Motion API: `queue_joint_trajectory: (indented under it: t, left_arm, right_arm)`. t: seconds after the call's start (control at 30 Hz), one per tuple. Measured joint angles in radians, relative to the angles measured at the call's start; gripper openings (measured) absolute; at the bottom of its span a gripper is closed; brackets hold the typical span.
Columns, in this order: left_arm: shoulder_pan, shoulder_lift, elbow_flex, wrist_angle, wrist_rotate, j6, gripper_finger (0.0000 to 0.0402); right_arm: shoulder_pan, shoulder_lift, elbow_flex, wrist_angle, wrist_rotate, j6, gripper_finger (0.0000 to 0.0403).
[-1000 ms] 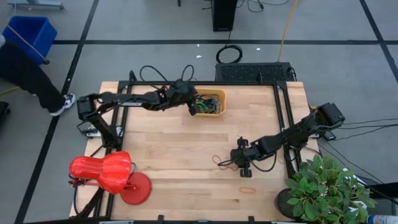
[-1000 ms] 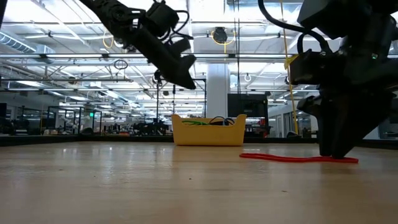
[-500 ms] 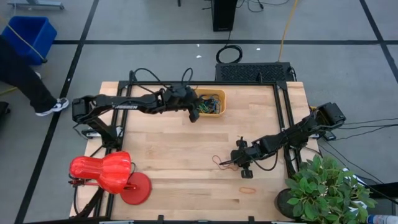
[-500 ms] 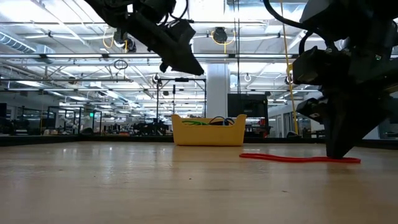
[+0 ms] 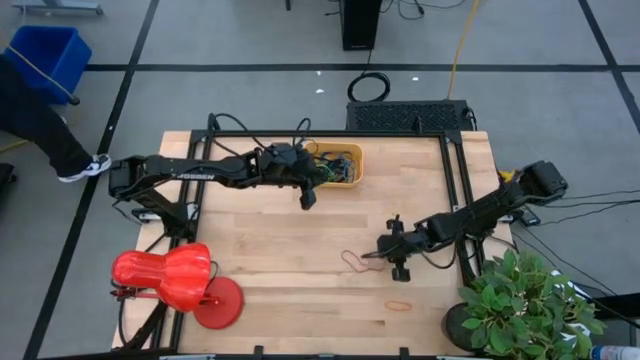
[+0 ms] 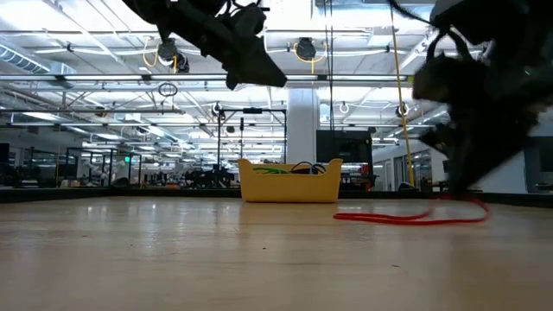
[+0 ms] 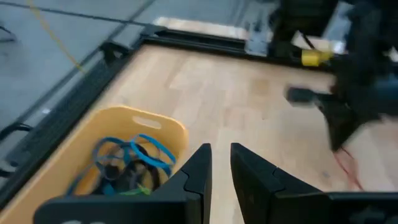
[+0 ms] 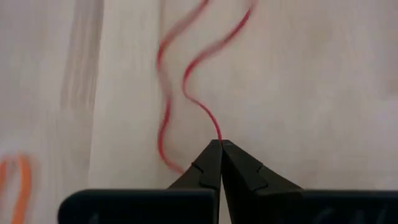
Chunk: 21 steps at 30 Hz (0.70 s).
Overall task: Pick and place rubber bands into bin
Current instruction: Put the red rubber band into the yellow bin
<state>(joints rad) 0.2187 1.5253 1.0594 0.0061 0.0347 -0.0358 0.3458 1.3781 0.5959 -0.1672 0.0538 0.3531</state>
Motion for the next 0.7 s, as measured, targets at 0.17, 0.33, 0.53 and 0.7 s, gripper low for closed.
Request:
queue_joint_trajectory:
  t: [0.17, 0.33, 0.53, 0.7]
  left_arm:
    - [-0.019, -0.026, -0.001, -0.028, 0.025, 0.004, 0.0067]
    - [-0.042, -0.053, 0.001, -0.050, 0.026, 0.004, 0.0067]
    - [-0.087, -0.072, 0.000, -0.156, 0.061, -0.014, 0.0067]
    - [-0.132, -0.084, -0.002, -0.199, 0.080, -0.032, 0.0067]
  right_arm:
    - [-0.025, -0.096, 0.002, 0.010, 0.062, -0.002, 0.0000]
    - [-0.071, -0.195, 0.004, 0.038, 0.120, -0.026, 0.0000]
    - [-0.136, -0.292, 0.004, 0.180, 0.158, -0.093, 0.0000]
    - [-0.192, -0.336, 0.005, 0.332, 0.156, -0.204, 0.0000]
